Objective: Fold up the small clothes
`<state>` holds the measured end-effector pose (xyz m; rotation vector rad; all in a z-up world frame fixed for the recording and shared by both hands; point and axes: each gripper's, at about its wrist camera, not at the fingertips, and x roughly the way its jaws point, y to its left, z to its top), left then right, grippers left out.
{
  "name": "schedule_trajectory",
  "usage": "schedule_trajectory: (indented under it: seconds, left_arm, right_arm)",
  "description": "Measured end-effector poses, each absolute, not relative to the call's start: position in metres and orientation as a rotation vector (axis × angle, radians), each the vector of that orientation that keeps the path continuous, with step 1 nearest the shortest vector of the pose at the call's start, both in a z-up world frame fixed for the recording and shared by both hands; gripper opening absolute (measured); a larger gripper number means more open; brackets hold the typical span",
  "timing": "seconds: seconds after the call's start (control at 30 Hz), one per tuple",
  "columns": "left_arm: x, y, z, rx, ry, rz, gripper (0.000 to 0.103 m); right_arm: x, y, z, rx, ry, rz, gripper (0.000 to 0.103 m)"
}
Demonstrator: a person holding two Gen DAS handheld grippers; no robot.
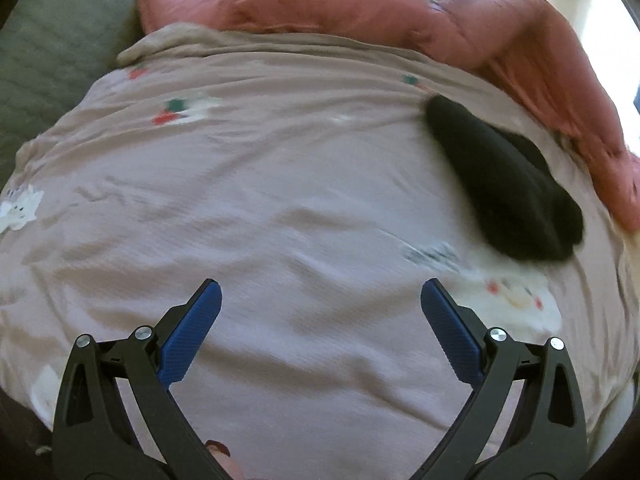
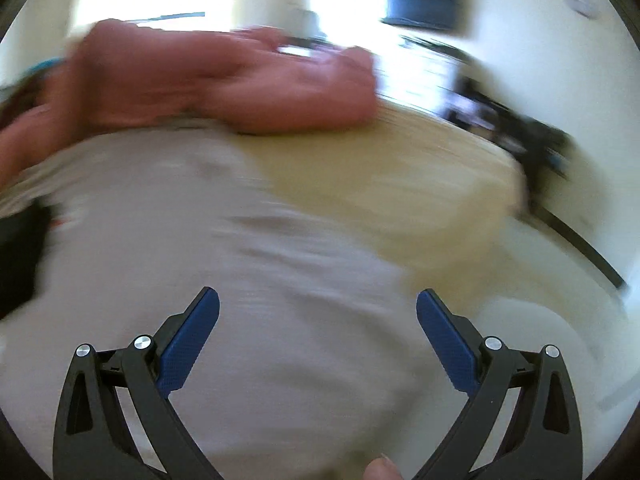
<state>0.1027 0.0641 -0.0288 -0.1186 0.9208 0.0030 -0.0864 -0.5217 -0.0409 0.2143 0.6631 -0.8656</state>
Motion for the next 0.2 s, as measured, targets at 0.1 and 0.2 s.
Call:
schedule_trajectory:
  seconds: [0.1, 0.2]
  left_arm:
    - [0.124, 0.119, -0.029, -0.147, 0.937, 0.108, 0.094]
    - [0.149, 0.193, -0.03, -0.188, 0.943, 0.258, 0.093]
  right_arm:
    - [-0.136, -0.582, -0.057, 0.294, 0.731, -1.089, 0.098]
    - [-0.181, -0.629, -0.075, 0.374, 0.768, -1.253, 0.098]
